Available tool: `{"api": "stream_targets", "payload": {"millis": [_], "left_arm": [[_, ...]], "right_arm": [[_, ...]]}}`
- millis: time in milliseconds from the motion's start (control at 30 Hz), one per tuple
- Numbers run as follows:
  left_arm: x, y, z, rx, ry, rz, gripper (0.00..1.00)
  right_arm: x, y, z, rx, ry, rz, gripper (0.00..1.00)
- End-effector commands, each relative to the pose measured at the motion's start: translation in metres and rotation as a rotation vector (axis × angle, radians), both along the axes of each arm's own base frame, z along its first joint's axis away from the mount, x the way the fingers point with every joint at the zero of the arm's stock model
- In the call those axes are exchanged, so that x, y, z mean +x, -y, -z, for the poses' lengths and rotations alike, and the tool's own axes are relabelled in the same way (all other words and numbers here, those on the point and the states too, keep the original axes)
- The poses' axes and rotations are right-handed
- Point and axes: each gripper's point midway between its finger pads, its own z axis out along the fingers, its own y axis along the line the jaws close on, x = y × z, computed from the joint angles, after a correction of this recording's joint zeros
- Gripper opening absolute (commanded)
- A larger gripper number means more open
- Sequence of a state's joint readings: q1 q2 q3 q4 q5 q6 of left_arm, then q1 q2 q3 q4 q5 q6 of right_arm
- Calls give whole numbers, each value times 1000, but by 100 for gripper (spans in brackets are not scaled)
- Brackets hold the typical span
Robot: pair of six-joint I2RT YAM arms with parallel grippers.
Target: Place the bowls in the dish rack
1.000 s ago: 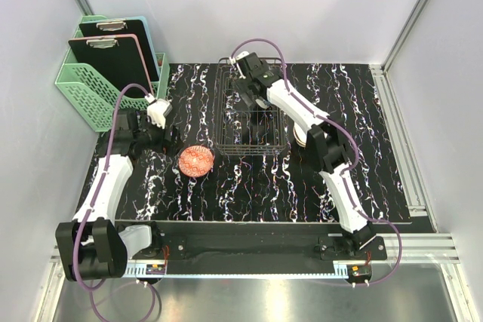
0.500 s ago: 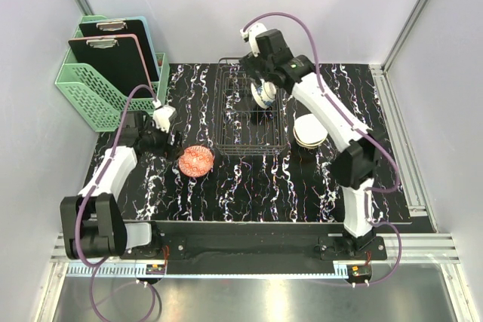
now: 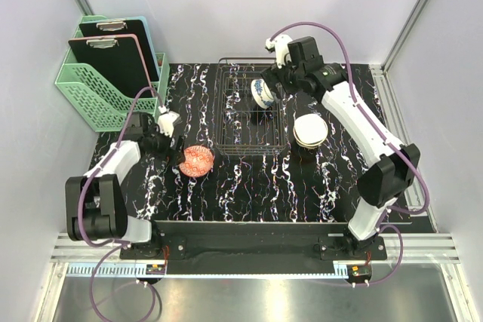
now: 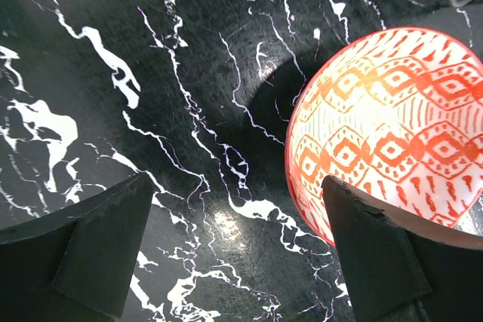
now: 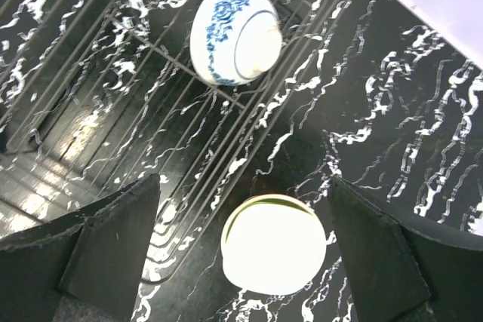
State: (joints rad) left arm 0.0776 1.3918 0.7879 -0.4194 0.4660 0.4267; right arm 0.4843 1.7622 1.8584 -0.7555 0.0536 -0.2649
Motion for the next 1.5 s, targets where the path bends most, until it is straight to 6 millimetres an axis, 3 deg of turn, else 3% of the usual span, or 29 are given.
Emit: {"api": "stream_targets", "payload": {"millis": [0,200,267,500,633,933,1000,1167,1333,1467], "left_arm": [[13,1,-4,6,28,20,99],[14,9,1,1,4,34,99],[13,16,3,6,0,50,95],[14,27,1,9,3,69,68],[13,28,4,11,-9,69,41],[9,29,10,13,-28,71,13],[10,30,10,14,-27,72,2],[9,31,6,11,-22,80,0],[13,33,-22,6,40,98,0],[16,41,-66,-30,143,143,0]], "right_arm": [[-20,-4,-21,68,18,-60,100],[-26,-1,-16,63,5,-64,100],[-27,1,-15,61,2,-64,100],[-29,3,-13,61,-3,-60,100],[-30,3,-16,69,0,-61,100],[-34,2,-19,91,-2,-72,100],[-35,0,-21,101,-4,-78,100],[-38,-5,-23,130,-16,-91,100],[-47,-19,-24,191,-61,-142,100],[-61,-36,-23,270,-126,-225,100]]}}
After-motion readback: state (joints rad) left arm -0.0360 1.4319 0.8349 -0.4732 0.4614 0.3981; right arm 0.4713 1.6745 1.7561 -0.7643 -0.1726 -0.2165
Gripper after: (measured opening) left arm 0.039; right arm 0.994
